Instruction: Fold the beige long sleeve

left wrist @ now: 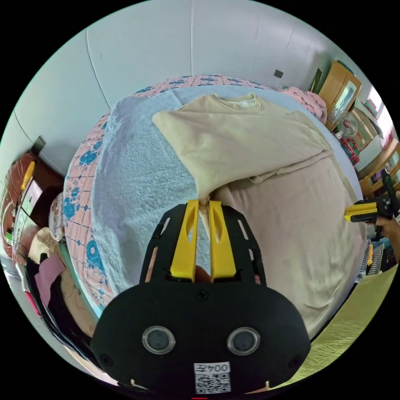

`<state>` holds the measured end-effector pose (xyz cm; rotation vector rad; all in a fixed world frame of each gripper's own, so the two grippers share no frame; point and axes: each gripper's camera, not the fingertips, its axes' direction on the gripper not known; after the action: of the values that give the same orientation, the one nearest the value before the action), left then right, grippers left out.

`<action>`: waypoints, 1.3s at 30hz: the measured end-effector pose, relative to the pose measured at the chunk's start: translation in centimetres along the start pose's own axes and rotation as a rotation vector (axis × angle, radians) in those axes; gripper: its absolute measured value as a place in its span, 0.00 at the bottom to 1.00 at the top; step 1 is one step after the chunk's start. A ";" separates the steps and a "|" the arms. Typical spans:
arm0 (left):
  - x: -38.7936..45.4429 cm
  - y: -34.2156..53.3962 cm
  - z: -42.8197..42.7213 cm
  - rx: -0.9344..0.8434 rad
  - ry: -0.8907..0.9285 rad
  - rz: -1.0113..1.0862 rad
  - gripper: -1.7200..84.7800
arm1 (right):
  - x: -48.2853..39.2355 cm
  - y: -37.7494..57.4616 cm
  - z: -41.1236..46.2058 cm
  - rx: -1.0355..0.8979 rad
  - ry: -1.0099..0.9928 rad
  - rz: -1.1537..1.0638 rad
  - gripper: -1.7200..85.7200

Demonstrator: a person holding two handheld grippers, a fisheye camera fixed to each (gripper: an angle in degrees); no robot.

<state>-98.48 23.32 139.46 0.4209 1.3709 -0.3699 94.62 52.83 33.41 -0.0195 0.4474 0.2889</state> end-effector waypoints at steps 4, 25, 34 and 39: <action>0.9 0.0 -1.5 0.002 -0.141 0.106 0.05 | -0.3 1.2 -0.7 0.020 0.035 -0.036 0.10; 6.3 5.7 -7.2 -0.009 -0.134 0.071 0.06 | 2.8 6.7 -9.0 0.084 0.021 0.073 0.10; 18.6 13.6 -8.3 -0.164 -0.059 0.012 0.04 | 13.7 12.1 -18.3 0.415 -0.264 0.215 0.14; 21.9 16.0 -8.1 -0.224 -0.122 -0.031 0.03 | 23.2 10.1 -22.2 0.417 -0.316 0.311 0.13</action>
<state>-94.07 41.05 117.82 0.1893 1.2842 -0.2597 102.33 67.01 3.87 0.5009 0.1871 0.4909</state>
